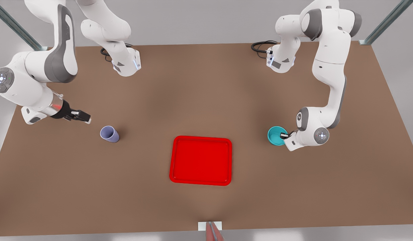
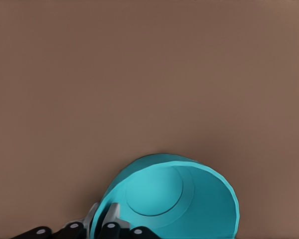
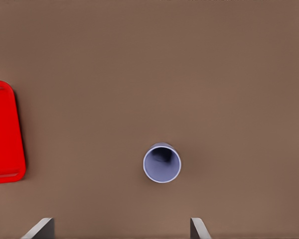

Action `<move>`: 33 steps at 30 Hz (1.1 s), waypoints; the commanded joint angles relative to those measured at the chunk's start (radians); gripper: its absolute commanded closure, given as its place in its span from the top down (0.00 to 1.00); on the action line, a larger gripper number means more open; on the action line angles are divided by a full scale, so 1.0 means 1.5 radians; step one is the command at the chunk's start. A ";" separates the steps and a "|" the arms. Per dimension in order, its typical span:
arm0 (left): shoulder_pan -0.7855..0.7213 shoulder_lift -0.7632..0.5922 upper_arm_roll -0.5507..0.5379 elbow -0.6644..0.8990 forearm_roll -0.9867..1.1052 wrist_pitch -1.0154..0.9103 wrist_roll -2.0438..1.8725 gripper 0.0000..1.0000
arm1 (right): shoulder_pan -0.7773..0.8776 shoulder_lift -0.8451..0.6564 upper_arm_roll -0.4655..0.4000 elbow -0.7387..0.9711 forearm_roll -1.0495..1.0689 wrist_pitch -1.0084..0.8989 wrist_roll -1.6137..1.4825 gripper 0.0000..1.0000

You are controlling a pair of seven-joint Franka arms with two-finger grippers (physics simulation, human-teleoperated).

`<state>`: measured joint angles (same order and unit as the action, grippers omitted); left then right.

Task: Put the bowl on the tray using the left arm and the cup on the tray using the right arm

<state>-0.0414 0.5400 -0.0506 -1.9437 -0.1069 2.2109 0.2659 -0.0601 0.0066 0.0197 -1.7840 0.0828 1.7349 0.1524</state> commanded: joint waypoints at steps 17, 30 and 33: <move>-0.027 -0.013 0.000 0.066 -0.151 -0.095 0.028 0.21 | 0.039 0.001 0.000 0.000 0.000 -0.001 0.000 1.00; -0.228 0.167 -0.001 0.397 -0.150 -0.090 -0.453 0.21 | 0.039 0.001 0.000 0.000 0.000 -0.001 -0.001 1.00; -0.256 0.188 0.001 0.425 -0.147 -0.083 -0.553 0.21 | 0.039 0.001 0.000 0.000 0.000 -0.001 -0.001 1.00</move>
<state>-0.4297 0.8221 -0.0491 -1.3070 -0.3189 2.0867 -0.5708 0.0344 0.0077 0.0167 -1.7840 0.0828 1.7334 0.1503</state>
